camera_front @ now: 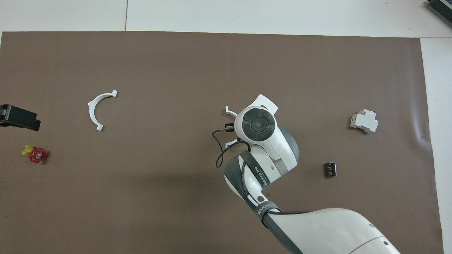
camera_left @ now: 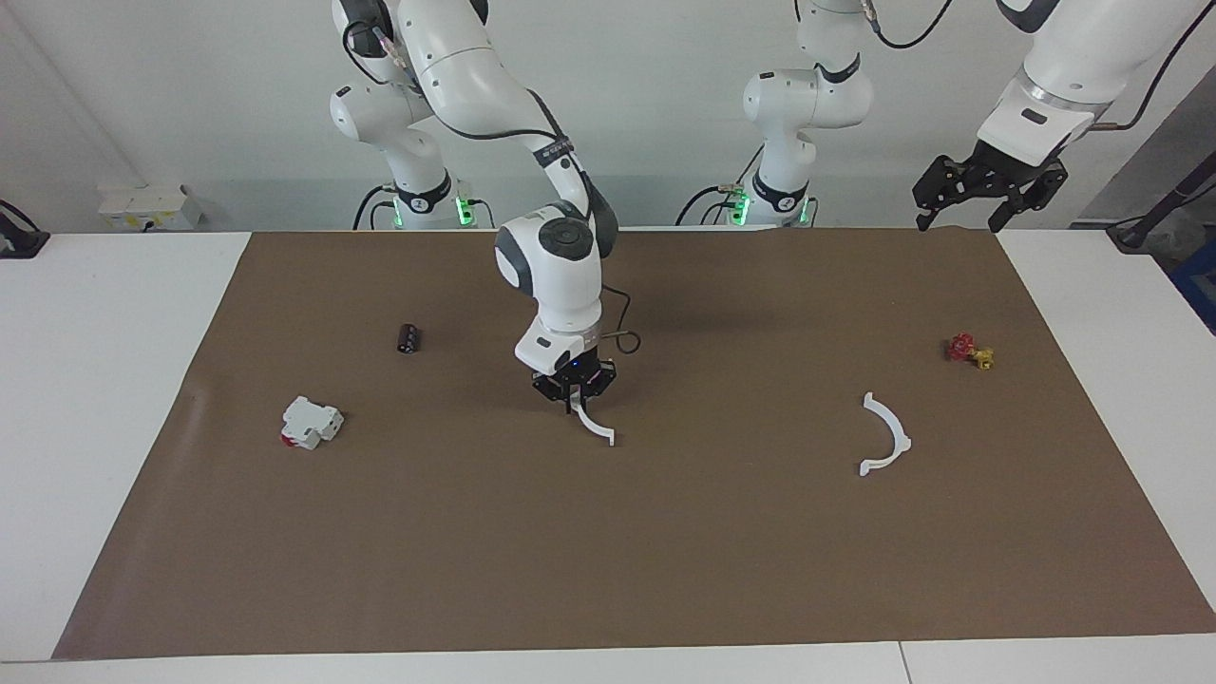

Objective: Assemble drain pipe with both arms
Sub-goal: 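Lower the clamp half onto the mat and open the right gripper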

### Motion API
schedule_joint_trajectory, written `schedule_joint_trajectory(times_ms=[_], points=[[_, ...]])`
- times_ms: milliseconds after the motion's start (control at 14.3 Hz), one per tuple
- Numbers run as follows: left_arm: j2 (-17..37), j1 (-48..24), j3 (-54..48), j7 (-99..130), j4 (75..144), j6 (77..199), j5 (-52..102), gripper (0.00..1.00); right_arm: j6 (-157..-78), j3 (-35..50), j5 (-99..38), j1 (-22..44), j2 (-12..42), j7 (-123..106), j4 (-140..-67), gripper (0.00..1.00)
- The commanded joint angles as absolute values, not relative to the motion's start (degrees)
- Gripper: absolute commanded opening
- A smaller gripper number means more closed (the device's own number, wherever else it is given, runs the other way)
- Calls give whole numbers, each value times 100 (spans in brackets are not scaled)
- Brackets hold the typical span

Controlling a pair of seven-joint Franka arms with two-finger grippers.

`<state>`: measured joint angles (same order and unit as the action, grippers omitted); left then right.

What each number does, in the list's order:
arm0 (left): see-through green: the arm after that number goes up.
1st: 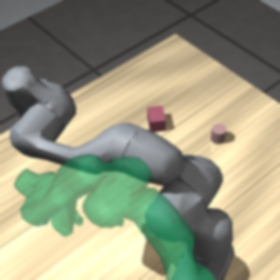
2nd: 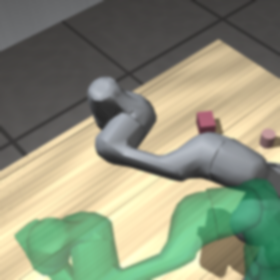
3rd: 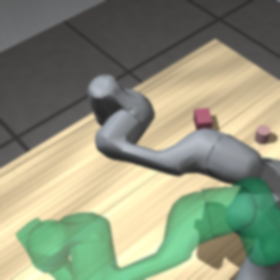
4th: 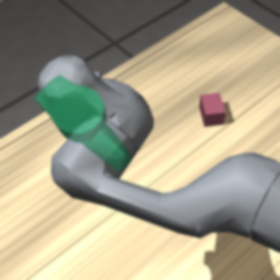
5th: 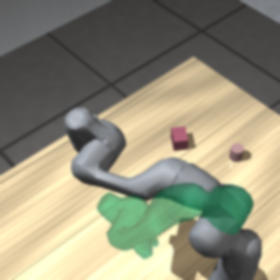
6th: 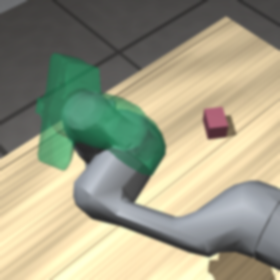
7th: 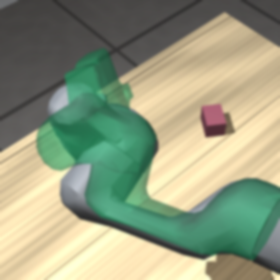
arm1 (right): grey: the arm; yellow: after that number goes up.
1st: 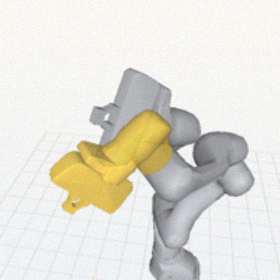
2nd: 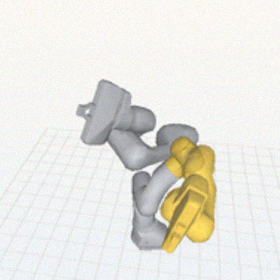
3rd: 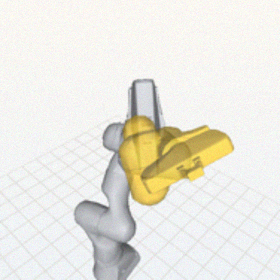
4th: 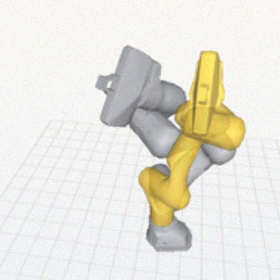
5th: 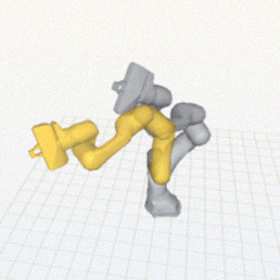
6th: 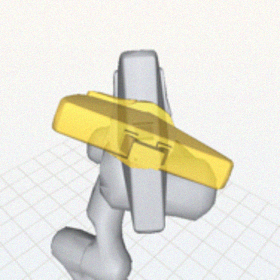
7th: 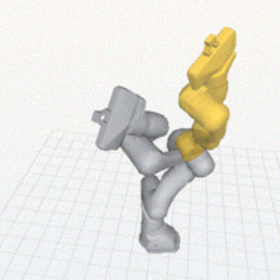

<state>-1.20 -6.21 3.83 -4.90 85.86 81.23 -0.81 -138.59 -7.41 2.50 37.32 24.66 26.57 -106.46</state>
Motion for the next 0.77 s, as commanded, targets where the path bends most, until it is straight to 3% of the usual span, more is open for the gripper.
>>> schedule_joint_trajectory(times_ms=[0, 699], points=[[-272, -571, 352, -439, 8754, 8121, -123, 100, -14237, -747, 422, 3727, 2417, 2558, -10898, 0], [-273, -571, 352, -439, 8754, 8112, -123, 100, -14335, -747, 413, 3726, 2417, 2108, -10951, 0]])
